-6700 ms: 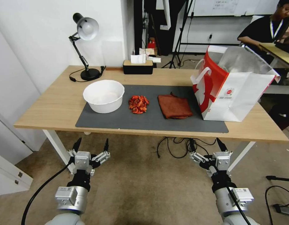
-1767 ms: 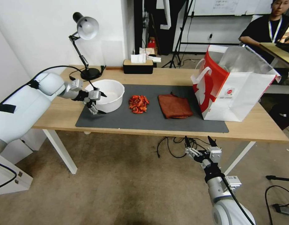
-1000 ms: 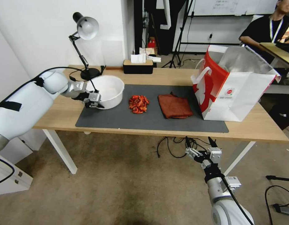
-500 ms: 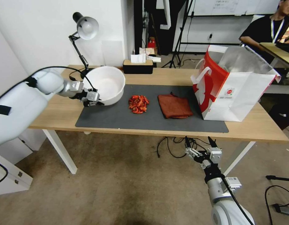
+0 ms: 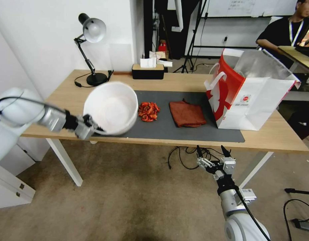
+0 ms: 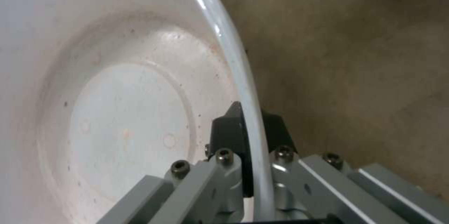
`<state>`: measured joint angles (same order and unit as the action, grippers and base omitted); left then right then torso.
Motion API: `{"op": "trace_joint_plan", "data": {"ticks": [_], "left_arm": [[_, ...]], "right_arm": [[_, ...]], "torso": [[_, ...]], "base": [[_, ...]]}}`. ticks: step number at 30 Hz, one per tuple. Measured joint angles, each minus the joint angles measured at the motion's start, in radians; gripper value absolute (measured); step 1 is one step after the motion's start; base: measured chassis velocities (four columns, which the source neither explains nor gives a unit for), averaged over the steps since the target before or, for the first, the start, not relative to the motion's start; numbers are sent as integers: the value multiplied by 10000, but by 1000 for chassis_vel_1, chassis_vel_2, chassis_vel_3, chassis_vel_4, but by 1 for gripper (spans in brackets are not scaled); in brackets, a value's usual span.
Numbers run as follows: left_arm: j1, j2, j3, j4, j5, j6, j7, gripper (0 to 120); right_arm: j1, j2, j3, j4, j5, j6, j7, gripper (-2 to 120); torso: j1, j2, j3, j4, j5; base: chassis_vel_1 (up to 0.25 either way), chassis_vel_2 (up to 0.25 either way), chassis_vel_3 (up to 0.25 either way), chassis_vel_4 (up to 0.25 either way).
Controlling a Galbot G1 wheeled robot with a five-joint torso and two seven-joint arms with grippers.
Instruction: Sweep shrimp from table into container with towel, then put container into takeout bag.
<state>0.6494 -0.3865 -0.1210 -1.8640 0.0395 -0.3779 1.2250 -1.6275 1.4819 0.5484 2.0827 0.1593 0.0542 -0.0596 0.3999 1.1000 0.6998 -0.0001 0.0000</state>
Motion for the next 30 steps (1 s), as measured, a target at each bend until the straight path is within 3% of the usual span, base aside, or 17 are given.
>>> {"op": "trace_joint_plan", "data": {"ticks": [1,4,8,17,20,22,24,26,28,30], "left_arm": [[0,0,0,0,0,0,0,0],[929,307,-317,-537,-13,-503,277,0],[1373,571,-334,-968,411,-987,680,0],[1798,547,98,-1512,1055,-1138,1534,0],[2037,-18,671,-1178,1462,-1103,1521,0],[2040,-148,764,-1081,1537,-1102,1471,0],[1934,-703,1250,-610,1967,-1109,1191,0],[1894,-857,1365,-479,2075,-1109,1102,0],[1653,-1542,1921,191,2502,-1099,771,0],[1566,-1768,2078,475,2677,-1084,688,0]], "right_arm": [[0,0,0,0,0,0,0,100],[28,-56,-14,-36,1,0,-11,100],[43,-105,22,-49,30,0,-10,100],[82,-136,135,-66,157,-72,123,100],[114,-140,169,-38,213,-123,159,100],[107,-137,155,-33,215,-123,159,100],[103,-151,95,4,252,-114,156,100],[118,-166,79,13,276,-114,156,100],[295,-311,-27,40,417,-251,171,100],[419,-403,-82,38,496,-344,197,100]], "torso": [[0,0,0,0,0],[0,0,0,1,0],[0,-1,0,1,0],[0,-1,0,0,2],[0,-1,2,2,2],[0,-1,2,2,0],[0,0,2,1,0],[0,-1,1,1,1],[1,-1,2,0,-1],[2,-1,2,-1,2]], "base": [[0,0,0,0],[0,0,0,0],[0,0,0,0],[0,0,0,0],[0,0,0,0],[0,0,0,0],[0,0,0,0],[0,0,0,0],[0,0,0,0],[0,0,0,0]]}}
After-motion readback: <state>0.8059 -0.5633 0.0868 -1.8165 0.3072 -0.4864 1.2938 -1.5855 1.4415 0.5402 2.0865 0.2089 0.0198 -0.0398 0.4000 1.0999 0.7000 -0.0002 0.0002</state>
